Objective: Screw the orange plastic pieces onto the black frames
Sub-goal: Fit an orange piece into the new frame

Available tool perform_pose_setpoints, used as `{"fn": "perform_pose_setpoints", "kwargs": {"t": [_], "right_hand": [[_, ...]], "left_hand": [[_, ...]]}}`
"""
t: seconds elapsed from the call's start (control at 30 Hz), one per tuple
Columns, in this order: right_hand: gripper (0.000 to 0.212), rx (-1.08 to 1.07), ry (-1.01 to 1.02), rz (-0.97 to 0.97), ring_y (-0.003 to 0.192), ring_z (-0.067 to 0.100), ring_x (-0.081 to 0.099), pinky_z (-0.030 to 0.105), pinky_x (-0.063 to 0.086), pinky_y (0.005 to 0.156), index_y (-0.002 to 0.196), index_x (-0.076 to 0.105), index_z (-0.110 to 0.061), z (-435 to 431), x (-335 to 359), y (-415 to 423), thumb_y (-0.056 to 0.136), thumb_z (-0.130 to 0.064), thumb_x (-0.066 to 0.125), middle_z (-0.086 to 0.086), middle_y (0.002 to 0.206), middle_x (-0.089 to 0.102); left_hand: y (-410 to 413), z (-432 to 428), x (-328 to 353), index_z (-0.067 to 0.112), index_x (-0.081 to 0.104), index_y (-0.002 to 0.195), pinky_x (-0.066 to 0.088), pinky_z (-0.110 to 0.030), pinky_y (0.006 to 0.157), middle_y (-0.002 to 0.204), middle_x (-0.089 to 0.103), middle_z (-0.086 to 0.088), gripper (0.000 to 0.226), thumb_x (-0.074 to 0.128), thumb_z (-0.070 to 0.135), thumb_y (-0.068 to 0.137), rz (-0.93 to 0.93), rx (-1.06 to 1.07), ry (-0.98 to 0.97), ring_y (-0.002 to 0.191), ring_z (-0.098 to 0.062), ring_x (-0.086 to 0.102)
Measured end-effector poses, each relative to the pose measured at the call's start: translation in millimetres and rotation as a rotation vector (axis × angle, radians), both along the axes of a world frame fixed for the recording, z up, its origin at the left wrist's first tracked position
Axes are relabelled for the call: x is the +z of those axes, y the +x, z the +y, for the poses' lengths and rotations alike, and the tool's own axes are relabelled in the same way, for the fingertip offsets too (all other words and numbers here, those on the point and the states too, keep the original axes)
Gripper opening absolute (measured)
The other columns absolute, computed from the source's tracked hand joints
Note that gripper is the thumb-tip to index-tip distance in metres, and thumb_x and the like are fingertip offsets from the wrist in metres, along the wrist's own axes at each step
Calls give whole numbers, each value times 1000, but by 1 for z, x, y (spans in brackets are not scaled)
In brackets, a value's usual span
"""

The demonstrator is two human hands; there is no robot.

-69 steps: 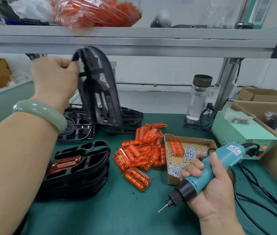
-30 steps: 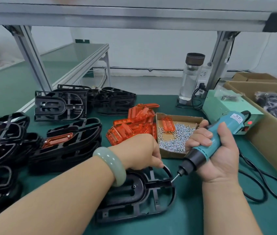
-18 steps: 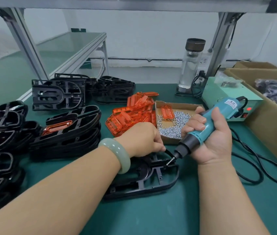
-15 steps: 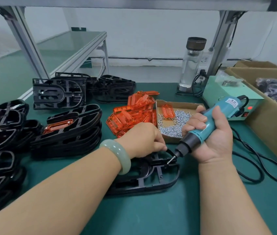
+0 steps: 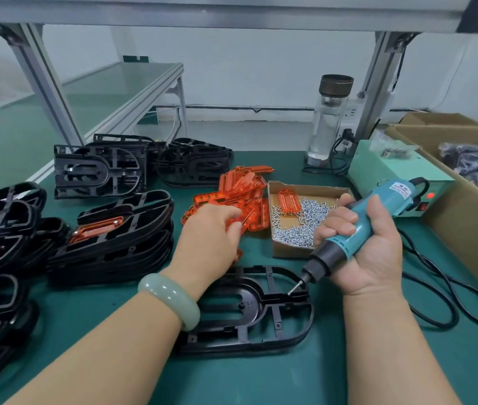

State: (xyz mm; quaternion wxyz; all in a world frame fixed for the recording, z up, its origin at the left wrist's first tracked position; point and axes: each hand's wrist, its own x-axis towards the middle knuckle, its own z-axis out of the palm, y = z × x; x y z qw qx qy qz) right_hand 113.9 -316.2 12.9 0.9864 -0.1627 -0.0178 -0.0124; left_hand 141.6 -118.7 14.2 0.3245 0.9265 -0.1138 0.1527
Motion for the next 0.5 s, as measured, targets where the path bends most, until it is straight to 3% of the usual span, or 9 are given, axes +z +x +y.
{"fn": "perform_pose_setpoints", "kwargs": {"t": [0.07, 0.13, 0.27, 0.4, 0.5], "right_hand": [[43, -14, -11, 28, 43, 3, 45, 17, 45, 49, 87, 58, -15, 0, 1, 0, 55, -31, 81, -10, 59, 45], [36, -22, -21, 55, 42, 2, 44, 16, 44, 48, 86, 57, -16, 1, 2, 1, 60, -34, 74, -10, 58, 44], [25, -31, -43, 81, 43, 1, 44, 15, 43, 49, 87, 56, -18, 1, 2, 0, 77, -40, 60, -12, 58, 44], [25, -39, -44, 86, 43, 1, 43, 15, 43, 49, 88, 55, -18, 2, 2, -1, 80, -41, 56, -12, 59, 43], [25, -43, -63, 87, 43, 2, 43, 16, 43, 49, 87, 55, -17, 4, 2, -1, 80, -40, 56, -11, 59, 44]], "left_hand": [[3, 7, 0, 19, 63, 121, 40, -16, 92, 119, 60, -3, 31, 57, 21, 90, 60, 106, 81, 100, -17, 61], [3, 11, -1, 21, 64, 119, 43, -28, 91, 116, 60, -5, 29, 56, 21, 90, 104, 146, 204, 104, -22, 59], [-1, 13, -2, 21, 69, 102, 42, -28, 75, 103, 63, -5, 22, 63, 35, 85, 204, 149, 430, 94, -23, 59], [3, 9, -4, 18, 67, 103, 38, -26, 72, 104, 61, -5, 37, 68, 45, 79, 253, 170, 392, 95, -23, 58], [4, 9, -4, 16, 65, 102, 41, -27, 74, 97, 63, -4, 35, 65, 45, 83, 230, 167, 314, 95, -22, 58]]}}
